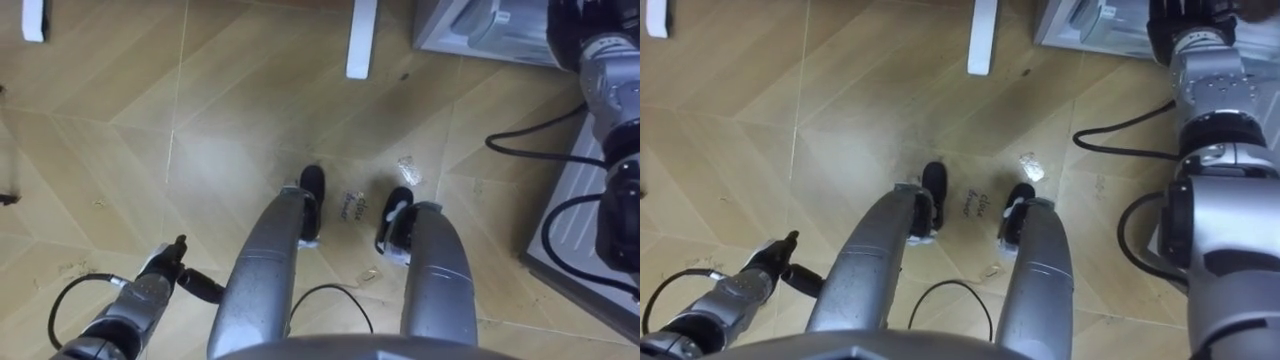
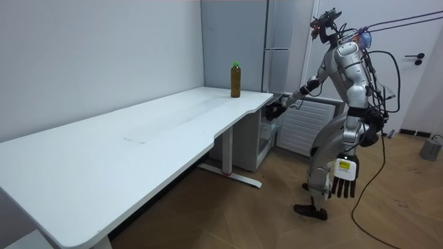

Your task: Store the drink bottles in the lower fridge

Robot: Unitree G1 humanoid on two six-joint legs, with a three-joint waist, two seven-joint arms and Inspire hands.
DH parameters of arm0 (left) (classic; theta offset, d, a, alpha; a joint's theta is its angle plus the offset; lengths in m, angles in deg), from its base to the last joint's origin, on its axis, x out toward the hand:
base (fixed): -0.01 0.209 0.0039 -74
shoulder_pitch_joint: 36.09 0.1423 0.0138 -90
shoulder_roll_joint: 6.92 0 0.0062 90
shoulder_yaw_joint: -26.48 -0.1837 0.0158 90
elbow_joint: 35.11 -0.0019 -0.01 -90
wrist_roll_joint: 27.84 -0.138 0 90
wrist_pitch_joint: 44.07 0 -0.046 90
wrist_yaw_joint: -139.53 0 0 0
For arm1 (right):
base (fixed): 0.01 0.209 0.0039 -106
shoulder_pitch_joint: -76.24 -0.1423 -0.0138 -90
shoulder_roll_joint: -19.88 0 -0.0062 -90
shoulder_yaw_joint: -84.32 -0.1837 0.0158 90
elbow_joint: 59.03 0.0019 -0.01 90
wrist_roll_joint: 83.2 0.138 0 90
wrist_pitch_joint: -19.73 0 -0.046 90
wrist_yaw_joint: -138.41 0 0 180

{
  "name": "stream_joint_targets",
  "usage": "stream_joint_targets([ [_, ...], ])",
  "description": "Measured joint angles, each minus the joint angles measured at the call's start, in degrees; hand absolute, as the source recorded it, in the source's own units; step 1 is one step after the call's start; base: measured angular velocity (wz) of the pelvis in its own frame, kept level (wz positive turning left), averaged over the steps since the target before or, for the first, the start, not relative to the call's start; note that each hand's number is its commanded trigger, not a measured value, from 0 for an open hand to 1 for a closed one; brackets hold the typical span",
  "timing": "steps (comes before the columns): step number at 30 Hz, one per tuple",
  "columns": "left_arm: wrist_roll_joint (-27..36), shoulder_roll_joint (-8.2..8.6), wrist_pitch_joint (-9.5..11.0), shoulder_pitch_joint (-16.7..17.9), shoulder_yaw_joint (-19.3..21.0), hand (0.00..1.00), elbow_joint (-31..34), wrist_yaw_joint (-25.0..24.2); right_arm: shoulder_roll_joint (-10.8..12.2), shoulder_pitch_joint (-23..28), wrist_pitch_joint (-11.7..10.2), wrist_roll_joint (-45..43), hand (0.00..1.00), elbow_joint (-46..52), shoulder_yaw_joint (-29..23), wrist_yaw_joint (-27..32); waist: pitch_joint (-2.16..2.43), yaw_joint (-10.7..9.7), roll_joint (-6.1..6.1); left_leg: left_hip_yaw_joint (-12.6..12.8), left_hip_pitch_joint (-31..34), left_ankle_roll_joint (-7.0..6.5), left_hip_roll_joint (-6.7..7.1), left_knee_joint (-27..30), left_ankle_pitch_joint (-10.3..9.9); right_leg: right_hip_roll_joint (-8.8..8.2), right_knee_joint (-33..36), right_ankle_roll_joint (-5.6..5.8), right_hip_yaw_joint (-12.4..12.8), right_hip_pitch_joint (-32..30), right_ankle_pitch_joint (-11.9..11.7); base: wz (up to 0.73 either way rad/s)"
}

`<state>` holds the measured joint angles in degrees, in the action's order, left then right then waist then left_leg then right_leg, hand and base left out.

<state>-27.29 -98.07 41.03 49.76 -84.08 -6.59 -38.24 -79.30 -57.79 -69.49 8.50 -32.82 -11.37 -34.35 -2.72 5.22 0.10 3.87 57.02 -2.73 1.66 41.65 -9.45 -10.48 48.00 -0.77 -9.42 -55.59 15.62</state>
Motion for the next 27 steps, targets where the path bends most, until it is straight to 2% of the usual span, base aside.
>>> stream_joint_targets([
  [22, -0.1, -0.45, 0.5, 0.3, -0.1, 0.0, 1.9, 0.1, -0.2, 0.1, -0.1, 0.0, 0.0, -0.7, 1.3, -0.5, -0.08, -0.2, 0.26, 0.5, -1.4, -0.03, -0.05, -0.4, 0.0, 0.67, -0.2, 0.48, 1.3, 0.9, 0.1, 0.0],
  [27, -0.1, -0.44, 0.4, 0.3, -0.4, 0.0, 1.8, 0.1, 0.0, 0.8, -0.1, 0.1, 0.0, -3.1, 2.3, -2.2, -0.15, 0.2, 0.46, 0.1, -3.6, -0.04, -0.17, -1.2, -0.1, 0.95, -1.5, 0.58, 0.8, 3.5, 0.0, 0.0],
])
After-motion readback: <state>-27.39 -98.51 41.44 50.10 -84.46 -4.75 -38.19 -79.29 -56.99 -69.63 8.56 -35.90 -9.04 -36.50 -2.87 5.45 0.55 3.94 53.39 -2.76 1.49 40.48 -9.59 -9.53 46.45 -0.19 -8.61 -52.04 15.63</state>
